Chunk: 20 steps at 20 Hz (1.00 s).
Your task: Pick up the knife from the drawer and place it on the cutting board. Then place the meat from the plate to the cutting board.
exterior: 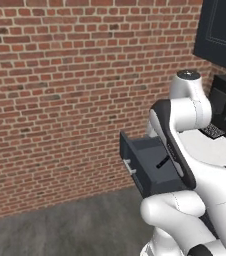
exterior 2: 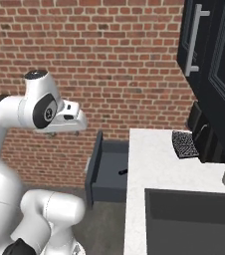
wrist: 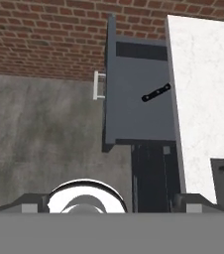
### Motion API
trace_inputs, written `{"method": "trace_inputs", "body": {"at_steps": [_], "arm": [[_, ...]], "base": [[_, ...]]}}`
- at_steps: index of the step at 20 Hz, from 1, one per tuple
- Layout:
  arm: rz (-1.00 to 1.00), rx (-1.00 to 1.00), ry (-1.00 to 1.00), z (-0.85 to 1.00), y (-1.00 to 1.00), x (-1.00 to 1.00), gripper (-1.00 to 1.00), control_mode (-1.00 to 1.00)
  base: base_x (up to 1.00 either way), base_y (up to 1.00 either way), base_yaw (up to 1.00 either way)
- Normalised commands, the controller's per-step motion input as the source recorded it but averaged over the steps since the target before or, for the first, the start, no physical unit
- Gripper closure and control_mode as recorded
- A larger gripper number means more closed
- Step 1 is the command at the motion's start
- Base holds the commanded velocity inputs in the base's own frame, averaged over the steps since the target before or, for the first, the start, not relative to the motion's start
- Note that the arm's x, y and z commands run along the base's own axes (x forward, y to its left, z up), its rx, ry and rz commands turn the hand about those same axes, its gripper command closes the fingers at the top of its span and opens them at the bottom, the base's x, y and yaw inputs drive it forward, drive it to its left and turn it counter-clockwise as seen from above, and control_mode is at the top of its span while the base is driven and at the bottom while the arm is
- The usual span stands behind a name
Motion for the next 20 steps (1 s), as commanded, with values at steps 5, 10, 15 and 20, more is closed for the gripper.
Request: {"method": "trace_inputs", "body": {"at_steps": [5,10,15,20], "arm": [[0.00,0.00,0.00,0.00,0.00,0.18,-1.00,-1.00],[0.00,0.00,0.00,0.00,0.00,0.33,-1.00,-1.00],[0.00,0.00,0.00,-0.05,0.00,0.31,-1.00,-1.00],[0.00,0.00,0.05,-0.66,0.15,0.81,-1.00,-1.00]], "base": [[0.13,0.00,0.00],[0.00,0.00,0.00],[0.00,0.00,0.00],[0.00,0.00,0.00]]}}
